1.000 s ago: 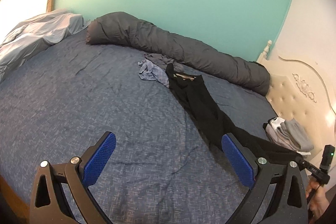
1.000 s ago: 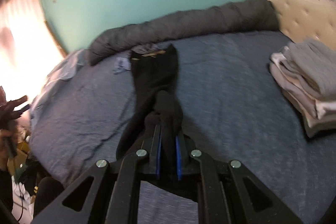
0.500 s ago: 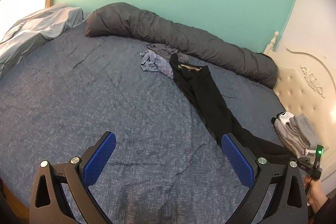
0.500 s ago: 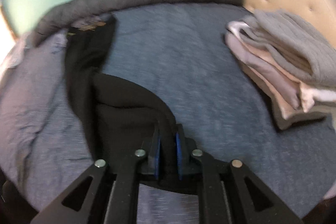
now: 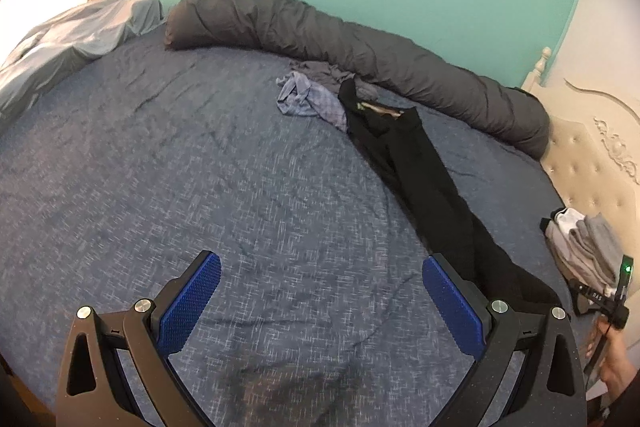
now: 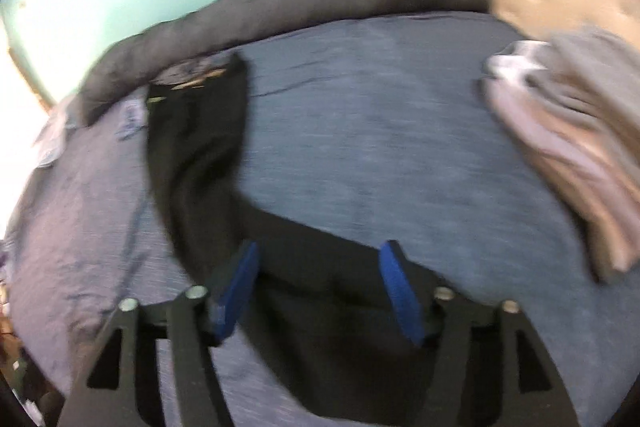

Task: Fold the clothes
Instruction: 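Open the right tool and release the trousers flat on the sheet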

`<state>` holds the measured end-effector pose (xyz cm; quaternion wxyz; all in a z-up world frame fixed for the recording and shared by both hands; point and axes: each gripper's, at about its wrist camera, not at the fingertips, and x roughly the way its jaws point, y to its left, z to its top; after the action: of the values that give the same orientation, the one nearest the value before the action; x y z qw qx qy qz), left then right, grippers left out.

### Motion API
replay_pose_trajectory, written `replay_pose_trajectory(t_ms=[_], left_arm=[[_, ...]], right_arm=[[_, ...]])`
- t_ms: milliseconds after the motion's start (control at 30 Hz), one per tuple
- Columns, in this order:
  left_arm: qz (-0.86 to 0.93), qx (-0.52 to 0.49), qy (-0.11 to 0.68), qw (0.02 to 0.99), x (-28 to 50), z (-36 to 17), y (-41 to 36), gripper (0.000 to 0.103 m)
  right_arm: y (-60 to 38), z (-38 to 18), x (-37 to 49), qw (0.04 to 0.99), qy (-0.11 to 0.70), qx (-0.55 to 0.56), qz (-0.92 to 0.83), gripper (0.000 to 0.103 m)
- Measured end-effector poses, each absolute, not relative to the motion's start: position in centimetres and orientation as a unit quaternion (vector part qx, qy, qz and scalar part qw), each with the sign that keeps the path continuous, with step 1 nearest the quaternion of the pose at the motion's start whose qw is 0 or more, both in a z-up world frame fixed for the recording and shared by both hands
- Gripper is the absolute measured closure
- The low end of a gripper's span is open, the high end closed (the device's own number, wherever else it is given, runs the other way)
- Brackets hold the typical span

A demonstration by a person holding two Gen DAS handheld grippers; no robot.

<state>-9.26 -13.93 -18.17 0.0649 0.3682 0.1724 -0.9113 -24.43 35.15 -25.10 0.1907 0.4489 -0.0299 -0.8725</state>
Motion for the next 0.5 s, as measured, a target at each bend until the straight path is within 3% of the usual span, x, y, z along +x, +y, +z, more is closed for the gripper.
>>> replay_pose_trajectory(t_ms=[167,500], left_arm=[[-0.909,0.370,0.175,0.078,-11.5,-21.3,-14.2,0.000],[-0.906,0.372,0.178,0.095,-15.3,-27.3,-15.7,0.000]], right_arm=[[26.8,-26.2,-26.6,0.258,-0.025,0.460,-0.849,0.024],[14.4,-27.8,-31.3,0.310,0.010,0.444,-0.841,0.022]])
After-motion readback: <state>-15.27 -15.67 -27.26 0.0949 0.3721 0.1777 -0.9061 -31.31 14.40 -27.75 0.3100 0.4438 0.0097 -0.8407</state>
